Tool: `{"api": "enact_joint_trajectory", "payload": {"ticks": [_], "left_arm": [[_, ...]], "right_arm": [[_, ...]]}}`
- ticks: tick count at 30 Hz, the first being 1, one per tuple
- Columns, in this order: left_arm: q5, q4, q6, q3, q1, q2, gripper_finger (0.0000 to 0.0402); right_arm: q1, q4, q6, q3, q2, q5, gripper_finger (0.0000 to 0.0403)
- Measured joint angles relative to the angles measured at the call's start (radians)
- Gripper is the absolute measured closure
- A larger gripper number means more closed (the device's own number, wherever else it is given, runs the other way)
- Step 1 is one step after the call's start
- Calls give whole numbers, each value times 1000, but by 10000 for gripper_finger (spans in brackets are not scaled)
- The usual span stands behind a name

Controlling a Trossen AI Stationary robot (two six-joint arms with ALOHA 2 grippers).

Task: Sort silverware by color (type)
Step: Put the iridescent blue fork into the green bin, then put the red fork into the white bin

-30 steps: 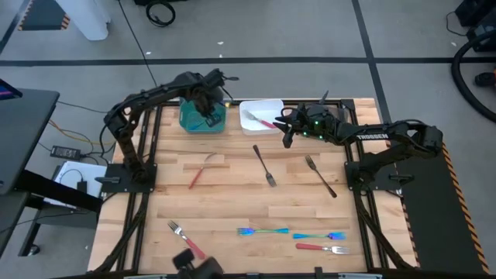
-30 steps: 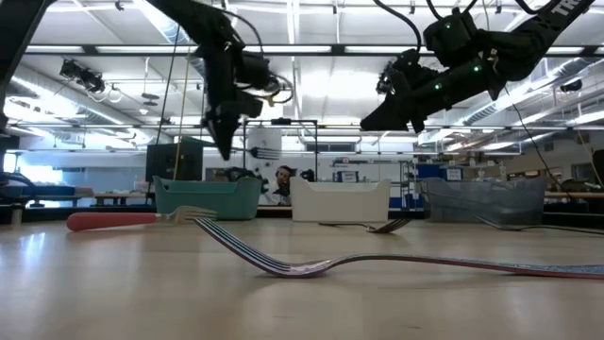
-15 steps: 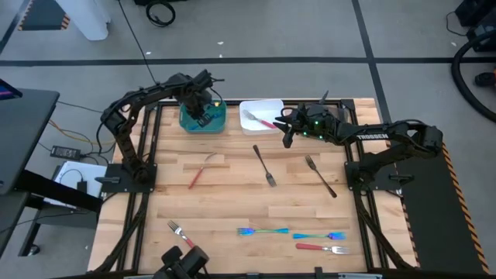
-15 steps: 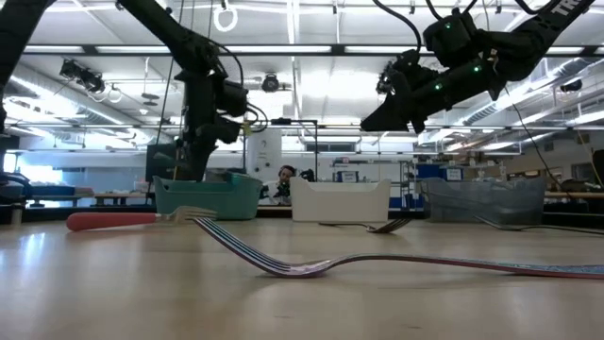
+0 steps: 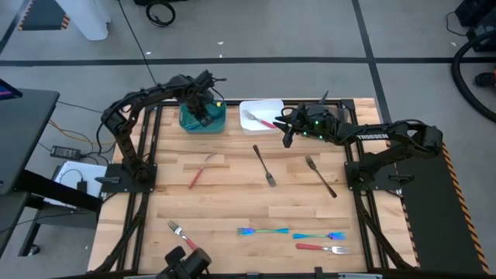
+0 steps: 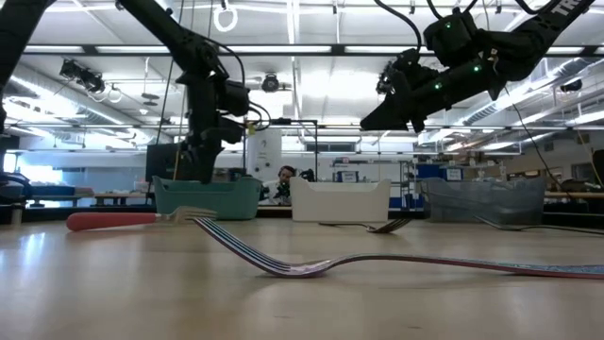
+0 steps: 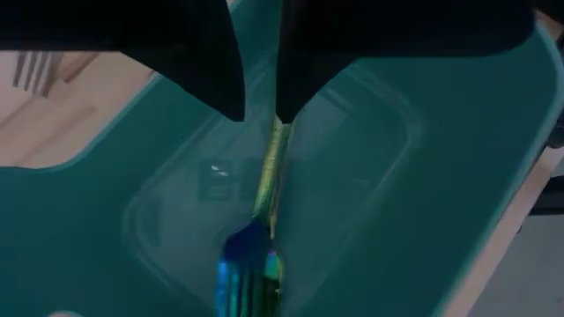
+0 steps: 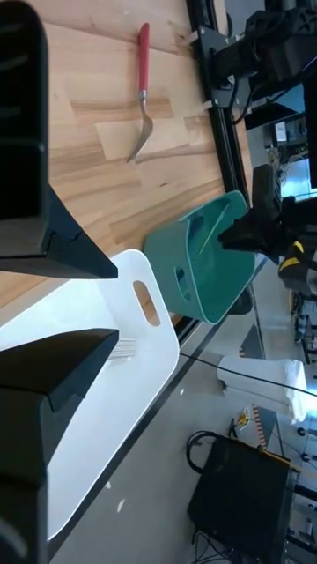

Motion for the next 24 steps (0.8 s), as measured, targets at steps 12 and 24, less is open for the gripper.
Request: {"api": "enact_joint_trajectory", "payload": {"ticks": [12, 24], "left_arm": [[1, -132, -54, 76, -94, 1, 299], [42, -256, -264, 75, -318, -8, 299]], "right_arm": [[2, 0, 0, 0, 0, 0, 294], [11, 0, 26, 0, 0, -1, 294]]}}
